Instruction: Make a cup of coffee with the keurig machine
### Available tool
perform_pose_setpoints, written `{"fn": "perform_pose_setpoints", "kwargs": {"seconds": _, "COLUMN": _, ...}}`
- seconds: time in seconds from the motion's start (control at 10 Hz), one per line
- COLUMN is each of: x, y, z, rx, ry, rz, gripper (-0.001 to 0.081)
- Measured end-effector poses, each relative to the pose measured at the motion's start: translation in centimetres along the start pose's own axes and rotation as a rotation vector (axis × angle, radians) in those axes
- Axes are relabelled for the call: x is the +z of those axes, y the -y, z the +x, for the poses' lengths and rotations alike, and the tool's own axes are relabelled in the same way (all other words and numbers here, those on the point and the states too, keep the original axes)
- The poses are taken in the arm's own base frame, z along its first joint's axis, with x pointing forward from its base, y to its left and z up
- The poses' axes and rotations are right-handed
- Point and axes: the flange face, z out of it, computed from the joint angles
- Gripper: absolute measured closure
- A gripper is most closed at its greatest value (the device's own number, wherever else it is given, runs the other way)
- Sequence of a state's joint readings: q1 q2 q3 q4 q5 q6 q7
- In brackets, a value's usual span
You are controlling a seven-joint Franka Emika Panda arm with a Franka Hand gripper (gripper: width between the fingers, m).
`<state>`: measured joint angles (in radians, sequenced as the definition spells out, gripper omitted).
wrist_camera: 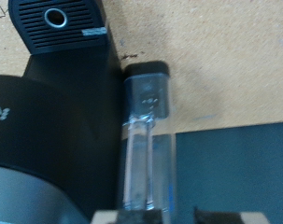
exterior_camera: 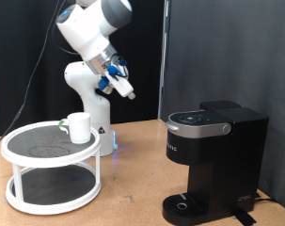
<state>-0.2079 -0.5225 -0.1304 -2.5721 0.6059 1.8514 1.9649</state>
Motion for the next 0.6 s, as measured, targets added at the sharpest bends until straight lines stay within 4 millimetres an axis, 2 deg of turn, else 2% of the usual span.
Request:
{"fn": "perform_pose_setpoints", "kwargs": {"seconds": 0.3, "x": -1.6, "y": -1.0, "z": 3.1, "rx": -0.029, "ry": -0.021, "rz": 0.013, "gripper": 0.0806}}
{"fn": "perform_pose_setpoints", "kwargs": {"seconds": 0.6, "x": -1.8, "y": -1.0, "z": 3.7, "rx": -0.087, "ry": -0.011, "rz": 0.014, "gripper": 0.0806}}
